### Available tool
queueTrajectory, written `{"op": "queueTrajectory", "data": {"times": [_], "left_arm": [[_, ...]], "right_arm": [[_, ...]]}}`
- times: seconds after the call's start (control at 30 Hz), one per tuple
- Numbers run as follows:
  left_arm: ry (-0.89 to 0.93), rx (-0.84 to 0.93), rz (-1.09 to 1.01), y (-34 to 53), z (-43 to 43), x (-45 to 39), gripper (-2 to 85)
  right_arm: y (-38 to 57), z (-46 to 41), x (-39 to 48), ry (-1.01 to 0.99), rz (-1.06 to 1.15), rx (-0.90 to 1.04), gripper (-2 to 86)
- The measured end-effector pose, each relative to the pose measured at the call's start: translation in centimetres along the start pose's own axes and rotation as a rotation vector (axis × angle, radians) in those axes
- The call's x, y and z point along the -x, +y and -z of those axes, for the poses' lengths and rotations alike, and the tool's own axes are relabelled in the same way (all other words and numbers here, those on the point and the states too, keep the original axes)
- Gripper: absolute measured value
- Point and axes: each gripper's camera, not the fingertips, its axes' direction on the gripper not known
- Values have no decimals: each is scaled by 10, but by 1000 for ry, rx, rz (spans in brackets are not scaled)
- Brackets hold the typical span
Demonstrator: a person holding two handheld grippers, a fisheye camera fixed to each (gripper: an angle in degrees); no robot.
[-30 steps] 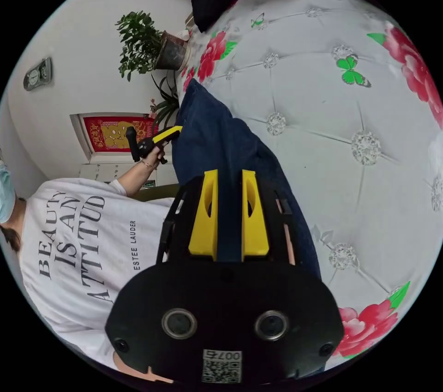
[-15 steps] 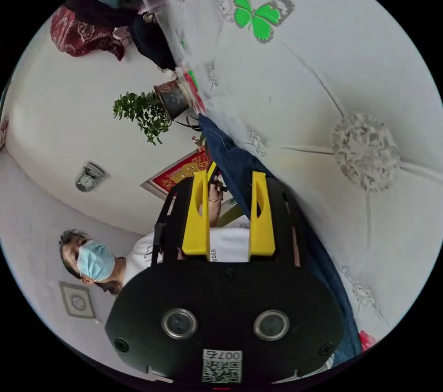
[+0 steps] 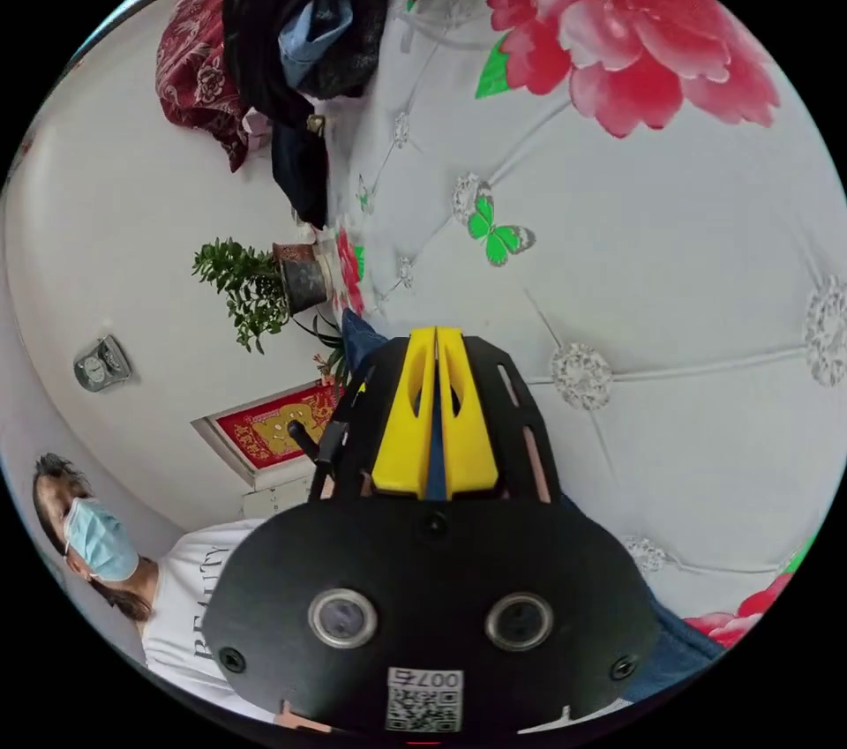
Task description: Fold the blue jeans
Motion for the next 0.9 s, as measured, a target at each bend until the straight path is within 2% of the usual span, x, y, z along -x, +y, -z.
{"op": "queueTrajectory", "data": {"times": [0.1, 0.17, 0.2, 0.3, 0.43, 0.53, 0.63, 0.77, 0.8, 0.9], "left_arm": [[76, -97, 201, 7, 23, 34, 18], [126, -172, 337, 19, 41, 56, 57], [158, -204, 432, 28, 50, 71, 81], [263, -203, 601, 47, 55, 96, 123], [291, -148, 684, 56, 42, 113, 157], [384, -42, 693, 50, 9, 124, 183], [490, 27, 734, 39, -18, 134, 186], [414, 109, 706, 17, -13, 135, 156], [368, 101, 631, 8, -4, 129, 132], [201, 148, 472, -14, 3, 108, 130]], "right_arm": [[24, 39, 16, -102, 83, -120, -2], [49, 55, 30, -73, 156, -136, -2], [69, 60, 40, 7, 205, -116, -2], [120, 55, 44, 213, 211, 3, -1], [211, 72, 40, 168, 210, -127, 3], [268, 87, 32, 97, 170, -248, 9], [307, 95, 25, 88, 113, -245, 10], [348, 114, 35, 137, 104, -271, 6], [363, 122, 38, 141, 103, -302, 4], [396, 139, 39, 131, 83, -384, 1]]}}
